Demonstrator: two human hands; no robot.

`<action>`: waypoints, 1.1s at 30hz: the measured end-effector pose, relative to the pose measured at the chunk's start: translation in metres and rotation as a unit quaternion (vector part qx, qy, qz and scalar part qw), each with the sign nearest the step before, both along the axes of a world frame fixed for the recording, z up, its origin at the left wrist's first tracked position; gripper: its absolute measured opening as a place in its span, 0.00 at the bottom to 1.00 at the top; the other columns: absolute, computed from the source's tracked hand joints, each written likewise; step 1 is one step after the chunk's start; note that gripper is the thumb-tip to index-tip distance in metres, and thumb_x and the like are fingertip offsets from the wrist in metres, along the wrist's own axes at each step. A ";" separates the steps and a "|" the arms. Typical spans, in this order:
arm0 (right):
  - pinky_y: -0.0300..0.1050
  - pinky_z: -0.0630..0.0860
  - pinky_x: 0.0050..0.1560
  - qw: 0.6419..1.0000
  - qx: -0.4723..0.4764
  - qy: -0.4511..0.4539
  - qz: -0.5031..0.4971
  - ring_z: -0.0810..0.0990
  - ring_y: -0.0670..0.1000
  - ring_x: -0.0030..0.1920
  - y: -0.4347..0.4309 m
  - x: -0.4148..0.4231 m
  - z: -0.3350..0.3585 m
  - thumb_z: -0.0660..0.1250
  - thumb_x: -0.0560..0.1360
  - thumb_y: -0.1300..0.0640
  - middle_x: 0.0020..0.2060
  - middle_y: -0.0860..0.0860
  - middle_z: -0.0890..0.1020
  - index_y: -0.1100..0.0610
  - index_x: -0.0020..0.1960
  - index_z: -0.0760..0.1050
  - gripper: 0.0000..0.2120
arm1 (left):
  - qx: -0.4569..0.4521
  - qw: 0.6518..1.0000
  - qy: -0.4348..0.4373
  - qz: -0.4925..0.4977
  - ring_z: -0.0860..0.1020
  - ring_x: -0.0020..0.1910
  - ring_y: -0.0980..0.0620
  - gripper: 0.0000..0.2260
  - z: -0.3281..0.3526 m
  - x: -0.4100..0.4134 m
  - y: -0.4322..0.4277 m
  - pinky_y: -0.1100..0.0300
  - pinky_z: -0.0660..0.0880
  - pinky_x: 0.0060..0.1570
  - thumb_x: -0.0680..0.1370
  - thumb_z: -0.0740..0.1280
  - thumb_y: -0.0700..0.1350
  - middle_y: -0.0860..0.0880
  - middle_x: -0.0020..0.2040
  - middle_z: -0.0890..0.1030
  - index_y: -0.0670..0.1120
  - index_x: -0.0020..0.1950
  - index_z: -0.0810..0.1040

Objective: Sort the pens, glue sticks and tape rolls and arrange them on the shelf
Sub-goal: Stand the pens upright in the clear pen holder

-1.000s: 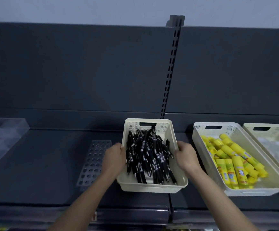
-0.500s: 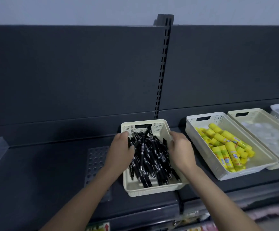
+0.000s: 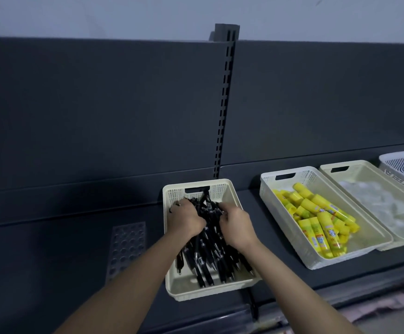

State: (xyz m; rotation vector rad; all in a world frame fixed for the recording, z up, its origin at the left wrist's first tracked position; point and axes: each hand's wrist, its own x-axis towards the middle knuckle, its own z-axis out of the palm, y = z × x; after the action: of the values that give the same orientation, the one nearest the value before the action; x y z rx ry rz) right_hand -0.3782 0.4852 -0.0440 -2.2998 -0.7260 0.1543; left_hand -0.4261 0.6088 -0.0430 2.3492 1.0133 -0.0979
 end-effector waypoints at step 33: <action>0.40 0.79 0.28 0.768 0.365 0.496 -0.179 0.77 0.54 0.30 0.007 0.010 0.026 0.62 0.75 0.71 0.34 0.62 0.78 0.72 0.44 0.74 0.04 | -0.279 0.890 -0.355 0.058 0.76 0.28 0.55 0.04 0.030 -0.029 0.017 0.59 0.73 0.30 0.78 0.59 0.35 0.47 0.35 0.76 0.44 0.47 0.70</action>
State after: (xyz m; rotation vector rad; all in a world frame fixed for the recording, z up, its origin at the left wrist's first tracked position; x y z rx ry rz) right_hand -0.3681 0.4918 -0.0180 -1.2573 0.2142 0.7022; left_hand -0.4555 0.6256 -0.0126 1.5833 0.6324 0.4350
